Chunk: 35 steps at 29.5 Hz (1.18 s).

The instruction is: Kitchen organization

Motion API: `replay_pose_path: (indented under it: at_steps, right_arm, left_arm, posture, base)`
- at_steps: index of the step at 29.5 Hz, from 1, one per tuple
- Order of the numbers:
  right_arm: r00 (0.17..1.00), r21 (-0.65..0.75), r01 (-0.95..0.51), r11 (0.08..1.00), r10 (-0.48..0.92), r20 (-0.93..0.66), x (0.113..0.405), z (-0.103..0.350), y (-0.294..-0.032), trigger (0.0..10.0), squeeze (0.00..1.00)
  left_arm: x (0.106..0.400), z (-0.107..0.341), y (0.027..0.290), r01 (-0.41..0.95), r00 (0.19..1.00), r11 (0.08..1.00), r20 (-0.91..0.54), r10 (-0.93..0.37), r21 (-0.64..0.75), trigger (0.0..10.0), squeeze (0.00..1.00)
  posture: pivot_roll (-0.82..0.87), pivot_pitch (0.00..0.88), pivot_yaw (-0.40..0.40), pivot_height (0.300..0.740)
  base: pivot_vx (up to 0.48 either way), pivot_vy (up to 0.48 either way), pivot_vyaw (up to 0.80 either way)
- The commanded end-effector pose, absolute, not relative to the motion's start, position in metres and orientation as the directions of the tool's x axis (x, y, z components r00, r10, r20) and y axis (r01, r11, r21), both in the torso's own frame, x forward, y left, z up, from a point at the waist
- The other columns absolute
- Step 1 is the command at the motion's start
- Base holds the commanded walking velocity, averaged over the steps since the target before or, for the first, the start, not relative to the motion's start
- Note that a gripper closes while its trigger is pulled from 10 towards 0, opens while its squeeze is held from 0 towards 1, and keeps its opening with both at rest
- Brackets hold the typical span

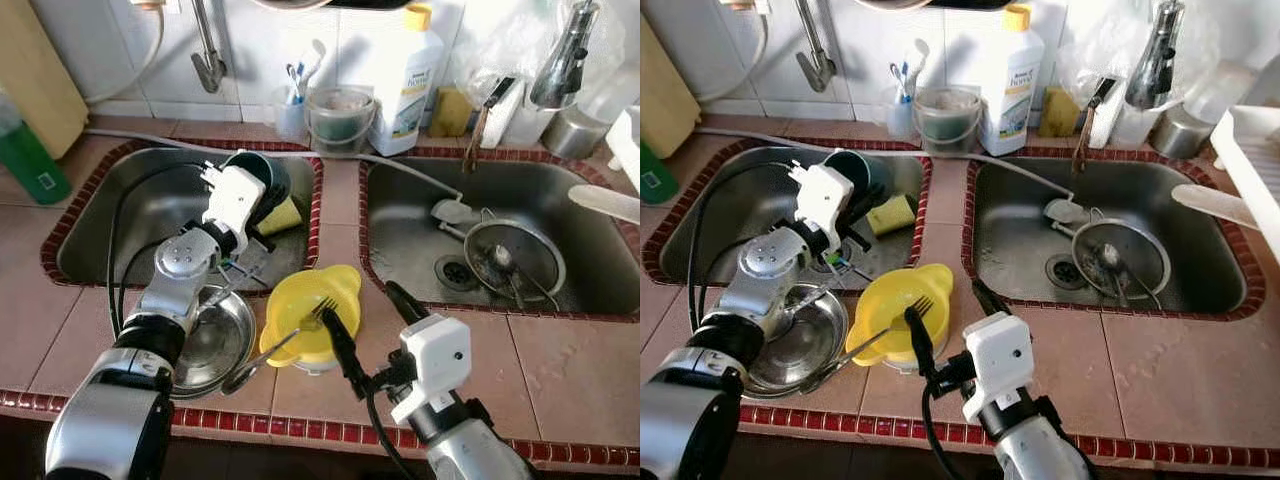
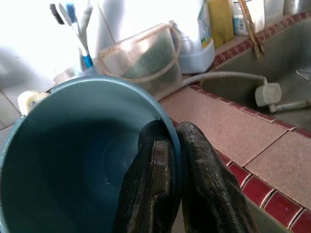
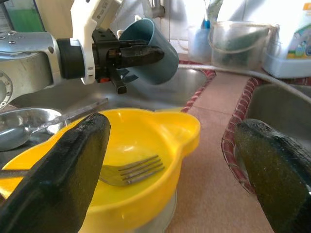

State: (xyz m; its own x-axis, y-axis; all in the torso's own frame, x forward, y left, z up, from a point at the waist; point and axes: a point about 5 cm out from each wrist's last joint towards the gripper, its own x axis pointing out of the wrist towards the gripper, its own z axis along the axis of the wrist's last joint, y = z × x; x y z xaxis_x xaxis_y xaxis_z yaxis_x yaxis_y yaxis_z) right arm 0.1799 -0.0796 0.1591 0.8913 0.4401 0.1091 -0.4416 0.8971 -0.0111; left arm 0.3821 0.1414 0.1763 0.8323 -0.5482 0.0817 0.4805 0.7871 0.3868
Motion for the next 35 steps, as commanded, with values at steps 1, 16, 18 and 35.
replay_pose_path:
  at_steps: [1, 16, 18, 35]
  right_arm:
    - [0.89, -0.009, -0.444, 0.896, 0.443, 0.106, 0.175, 0.162, -0.078, 10.0, 0.0]
    - [0.902, 0.0, -0.425, 0.905, 0.423, 0.081, 0.169, 0.161, -0.08, 10.0, 0.0]
    - [0.902, 0.001, -0.425, 0.905, 0.423, 0.081, 0.169, 0.161, -0.08, 10.0, 0.0]
    - [0.901, 0.015, -0.43, 0.903, 0.428, 0.072, 0.169, 0.161, -0.079, 10.0, 0.0]
  left_arm:
    - [0.384, 0.179, 0.141, 0.481, 0.825, 0.768, 0.077, -0.559, 0.422, 10.0, 0.0]
    - [0.389, 0.192, 0.163, 0.44, 0.846, 0.758, 0.061, -0.529, 0.482, 10.0, 0.0]
    - [0.39, 0.193, 0.164, 0.436, 0.848, 0.759, 0.062, -0.526, 0.483, 10.0, 0.0]
    - [0.388, 0.194, 0.182, 0.424, 0.859, 0.725, 0.012, -0.512, 0.543, 10.0, 0.0]
  posture:
    - [-0.45, 0.2, 0.061, 0.74]
    - [-0.44, 0.212, 0.06, 0.74]
    - [-0.44, 0.212, 0.06, 0.74]
    - [-0.41, 0.221, 0.059, 0.74]
  base:
    - [0.0, 0.0, 0.0]
    - [0.0, 0.0, 0.0]
    - [0.0, 0.0, 0.0]
    - [0.0, 0.0, 0.0]
